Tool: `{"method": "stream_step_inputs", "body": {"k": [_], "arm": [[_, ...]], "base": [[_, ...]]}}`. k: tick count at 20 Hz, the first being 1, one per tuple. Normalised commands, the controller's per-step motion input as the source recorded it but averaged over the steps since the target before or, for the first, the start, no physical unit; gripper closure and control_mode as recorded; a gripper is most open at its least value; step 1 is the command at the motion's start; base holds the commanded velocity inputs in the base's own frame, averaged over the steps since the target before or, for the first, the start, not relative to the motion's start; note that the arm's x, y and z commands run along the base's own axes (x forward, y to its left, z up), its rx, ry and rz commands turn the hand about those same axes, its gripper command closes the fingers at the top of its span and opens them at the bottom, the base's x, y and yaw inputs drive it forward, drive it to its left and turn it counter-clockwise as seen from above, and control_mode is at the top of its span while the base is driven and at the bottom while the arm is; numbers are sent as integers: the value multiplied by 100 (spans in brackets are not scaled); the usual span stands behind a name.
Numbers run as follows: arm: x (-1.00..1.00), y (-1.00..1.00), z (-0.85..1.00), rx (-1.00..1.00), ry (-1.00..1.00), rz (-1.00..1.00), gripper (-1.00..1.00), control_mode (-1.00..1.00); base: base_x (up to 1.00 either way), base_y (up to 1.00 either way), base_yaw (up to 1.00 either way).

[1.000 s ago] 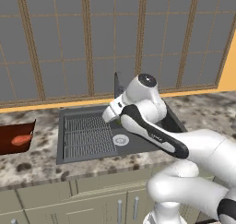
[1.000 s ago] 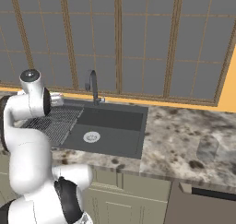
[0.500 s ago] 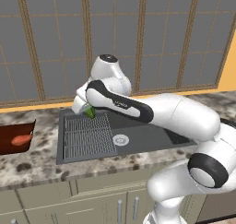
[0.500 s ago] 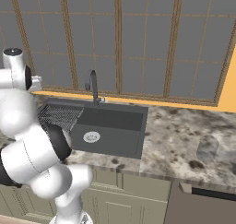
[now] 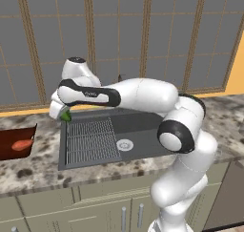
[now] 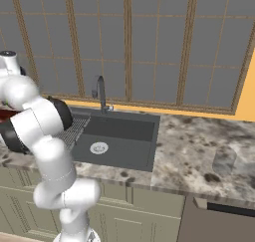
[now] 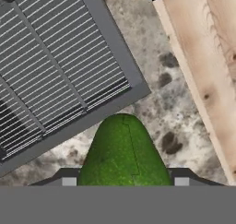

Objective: Pick up all produce items and place them in the sink. Turn on the sink faucet to wash them. Then turn the sink off and put them in the tray.

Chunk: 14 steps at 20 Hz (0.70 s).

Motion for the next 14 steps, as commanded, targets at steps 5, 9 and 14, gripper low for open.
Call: {"method": "stream_step_inputs", "body": {"k": [5,9,14], "arm": [[69,100,-21,-14,0,27,100,-100],[37,88,-16,-12,0,29,100,-100],[47,52,-23,-9,0,34,100,-100]], "base": [[0,0,0],[0,0,0],[0,0,0]]}}
